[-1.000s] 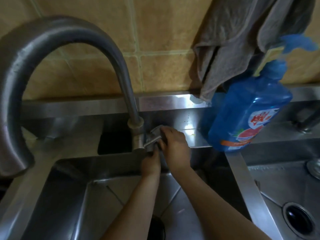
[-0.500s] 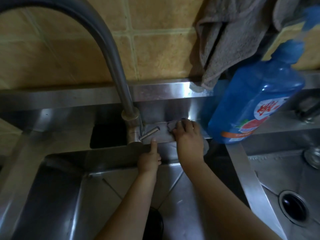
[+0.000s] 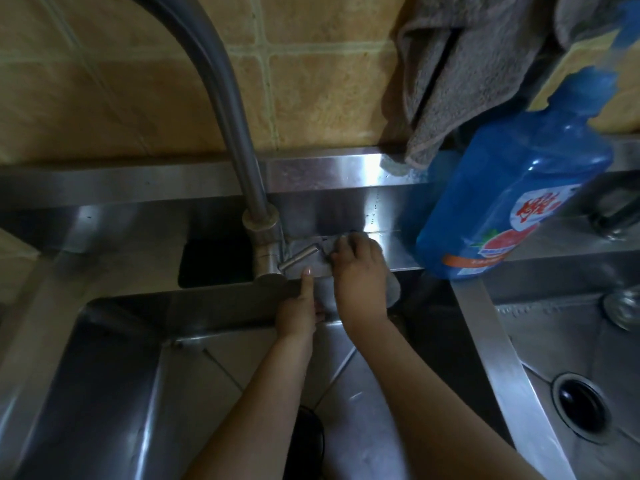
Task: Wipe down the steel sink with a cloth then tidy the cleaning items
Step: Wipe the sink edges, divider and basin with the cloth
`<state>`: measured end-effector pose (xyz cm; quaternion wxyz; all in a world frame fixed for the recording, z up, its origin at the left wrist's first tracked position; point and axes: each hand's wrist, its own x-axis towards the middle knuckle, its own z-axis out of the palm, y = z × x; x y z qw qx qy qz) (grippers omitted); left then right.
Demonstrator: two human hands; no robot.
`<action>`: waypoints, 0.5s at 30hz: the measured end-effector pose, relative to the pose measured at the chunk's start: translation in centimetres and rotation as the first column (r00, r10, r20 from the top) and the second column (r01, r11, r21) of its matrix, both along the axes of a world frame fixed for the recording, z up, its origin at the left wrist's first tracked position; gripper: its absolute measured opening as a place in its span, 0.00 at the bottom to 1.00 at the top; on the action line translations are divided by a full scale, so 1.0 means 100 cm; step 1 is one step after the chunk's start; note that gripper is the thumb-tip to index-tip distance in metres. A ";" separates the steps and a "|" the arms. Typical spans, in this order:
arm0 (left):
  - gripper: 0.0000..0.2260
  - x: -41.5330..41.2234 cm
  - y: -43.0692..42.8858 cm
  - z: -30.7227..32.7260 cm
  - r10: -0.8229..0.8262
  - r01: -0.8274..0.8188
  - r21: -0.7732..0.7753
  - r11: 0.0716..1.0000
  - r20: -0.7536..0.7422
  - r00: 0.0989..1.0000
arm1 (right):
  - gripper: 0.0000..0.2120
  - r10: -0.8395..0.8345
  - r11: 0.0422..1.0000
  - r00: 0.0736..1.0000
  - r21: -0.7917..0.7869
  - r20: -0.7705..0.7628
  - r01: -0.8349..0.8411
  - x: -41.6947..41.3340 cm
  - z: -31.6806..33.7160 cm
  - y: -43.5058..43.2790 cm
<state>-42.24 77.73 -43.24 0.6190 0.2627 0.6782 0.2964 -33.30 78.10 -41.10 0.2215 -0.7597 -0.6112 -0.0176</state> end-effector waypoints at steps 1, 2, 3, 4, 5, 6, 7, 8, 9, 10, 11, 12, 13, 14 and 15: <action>0.20 0.000 -0.001 0.001 0.002 -0.002 0.008 1.000 -0.007 1.000 | 0.16 0.043 0.999 0.999 0.004 -0.020 -0.043 -0.008 0.001 0.000; 0.17 -0.001 -0.003 0.002 0.007 -0.007 0.006 1.000 0.000 1.000 | 0.18 0.089 0.996 0.995 0.007 -0.035 -0.088 -0.016 0.004 0.001; 0.15 0.000 -0.005 0.004 0.021 -0.021 -0.024 0.999 0.035 0.999 | 0.19 0.142 0.990 0.988 0.009 -0.055 -0.141 -0.022 0.005 0.003; 0.13 0.001 -0.007 0.007 0.050 -0.043 -0.074 0.996 0.096 0.994 | 0.19 0.191 0.982 0.979 0.020 -0.068 -0.190 -0.025 0.007 0.005; 0.13 0.003 -0.007 0.009 0.077 -0.060 -0.117 0.991 0.152 0.985 | 0.18 0.230 0.973 0.970 0.033 -0.075 -0.229 -0.026 0.008 0.008; 0.13 0.004 -0.008 0.009 0.100 -0.073 -0.141 0.987 0.190 0.977 | 0.17 0.266 0.964 0.962 0.037 -0.063 -0.264 -0.025 0.009 0.009; 0.15 0.006 -0.009 0.011 0.109 -0.082 -0.142 0.987 0.198 0.974 | 0.14 0.301 0.954 0.952 0.031 -0.052 -0.299 -0.021 0.010 0.009; 0.19 0.007 -0.009 0.011 0.110 -0.083 -0.139 0.987 0.197 0.974 | 0.12 0.335 0.942 0.941 0.008 -0.041 -0.335 -0.017 0.009 0.009; 0.22 0.008 -0.009 0.011 0.104 -0.078 -0.137 0.988 0.192 0.976 | 0.11 0.350 0.936 0.936 -0.028 -0.046 -0.351 -0.012 0.009 0.009; 0.26 0.010 -0.009 0.011 0.094 -0.070 -0.132 0.989 0.182 0.979 | 0.12 0.342 0.936 0.939 -0.077 -0.042 -0.344 -0.008 0.009 0.007; 0.29 0.010 -0.010 0.013 0.080 -0.058 -0.128 0.990 0.170 0.982 | 0.14 0.306 0.948 0.952 -0.088 -0.016 -0.306 -0.003 0.009 0.005; 0.32 0.010 -0.011 0.015 0.057 -0.036 -0.130 0.991 0.165 0.985 | 0.15 0.250 0.966 0.968 -0.077 0.020 -0.248 0.004 0.009 0.003; 0.34 0.009 -0.012 0.017 0.031 -0.008 -0.140 0.990 0.165 0.986 | 0.15 0.184 0.982 0.982 -0.058 0.043 -0.182 0.012 0.008 0.003; 0.36 0.007 -0.012 0.019 0.005 0.019 -0.148 0.989 0.166 0.986 | 0.15 0.119 0.991 0.992 -0.067 0.052 -0.115 0.021 0.008 0.002; 0.37 0.006 -0.013 0.019 -0.012 0.038 -0.152 0.988 0.169 0.986 | 0.13 0.058 0.994 0.996 -0.091 0.065 -0.052 0.029 0.006 0.001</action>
